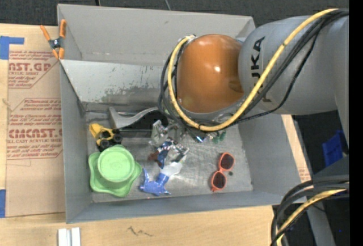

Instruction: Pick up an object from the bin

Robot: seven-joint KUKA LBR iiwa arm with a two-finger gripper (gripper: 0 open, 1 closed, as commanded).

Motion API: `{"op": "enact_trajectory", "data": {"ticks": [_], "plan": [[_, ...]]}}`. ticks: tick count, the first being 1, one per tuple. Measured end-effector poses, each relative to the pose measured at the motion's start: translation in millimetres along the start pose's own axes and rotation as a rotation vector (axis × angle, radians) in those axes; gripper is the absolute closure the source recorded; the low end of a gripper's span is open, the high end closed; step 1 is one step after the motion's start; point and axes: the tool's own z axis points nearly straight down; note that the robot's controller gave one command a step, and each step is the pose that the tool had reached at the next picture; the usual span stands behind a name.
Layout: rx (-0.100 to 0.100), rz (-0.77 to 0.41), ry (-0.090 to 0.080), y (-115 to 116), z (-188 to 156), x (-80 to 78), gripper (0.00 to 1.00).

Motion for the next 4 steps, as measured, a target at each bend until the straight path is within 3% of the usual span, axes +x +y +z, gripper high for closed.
{"op": "enact_trajectory", "data": {"ticks": [1, 2, 3, 4], "plan": [[0.014, 0.023, -0.029, -4.8, 4.2, -8.6, 1.00], [0.001, 0.019, -0.003, -5.0, -8.2, -0.4, 1.00], [0.015, 0.093, -0.031, -18.8, -5.3, 0.5, 1.00], [-0.001, 0.128, 0.001, -18.1, 8.9, 6.6, 1.00]]}}
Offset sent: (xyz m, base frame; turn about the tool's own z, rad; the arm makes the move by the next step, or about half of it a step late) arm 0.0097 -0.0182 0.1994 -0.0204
